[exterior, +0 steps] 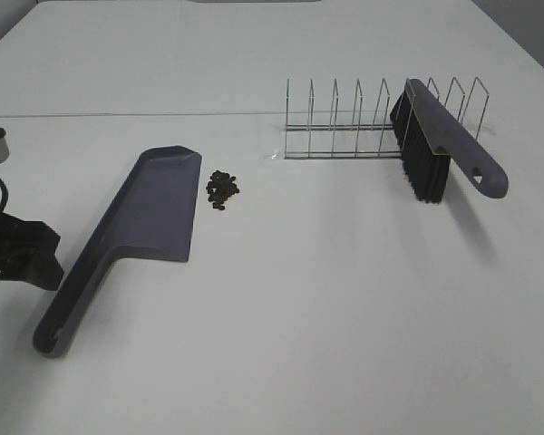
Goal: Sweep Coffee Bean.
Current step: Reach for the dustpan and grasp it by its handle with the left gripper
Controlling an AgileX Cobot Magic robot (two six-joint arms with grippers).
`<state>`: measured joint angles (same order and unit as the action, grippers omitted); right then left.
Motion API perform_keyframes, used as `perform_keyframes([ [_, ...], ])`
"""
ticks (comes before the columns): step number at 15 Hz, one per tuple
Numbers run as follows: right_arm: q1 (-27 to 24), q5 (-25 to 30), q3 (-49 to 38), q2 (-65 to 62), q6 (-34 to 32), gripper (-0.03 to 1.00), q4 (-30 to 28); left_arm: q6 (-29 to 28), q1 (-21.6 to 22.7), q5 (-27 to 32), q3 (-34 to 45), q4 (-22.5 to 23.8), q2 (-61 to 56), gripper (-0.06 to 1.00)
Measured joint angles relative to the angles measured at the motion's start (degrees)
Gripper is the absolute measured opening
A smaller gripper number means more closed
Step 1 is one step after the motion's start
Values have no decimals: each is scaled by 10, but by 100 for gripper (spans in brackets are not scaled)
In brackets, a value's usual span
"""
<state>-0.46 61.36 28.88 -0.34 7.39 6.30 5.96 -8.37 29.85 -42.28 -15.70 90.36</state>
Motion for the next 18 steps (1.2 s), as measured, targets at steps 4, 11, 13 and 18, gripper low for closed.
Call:
perform_keyframes([
  [4, 0, 0, 0, 0, 0, 79, 0, 0, 0, 0, -53, 3, 67, 72],
  [11, 0, 0, 0, 0, 0, 79, -1, 15, -1, 30, -127, 3, 152, 71],
  [13, 0, 0, 0, 0, 0, 79, -1, 15, -14, 23, -127, 13, 155, 71],
  [18, 0, 0, 0, 0, 0, 79, -3, 15, -34, -1, -128, 30, 172, 71],
])
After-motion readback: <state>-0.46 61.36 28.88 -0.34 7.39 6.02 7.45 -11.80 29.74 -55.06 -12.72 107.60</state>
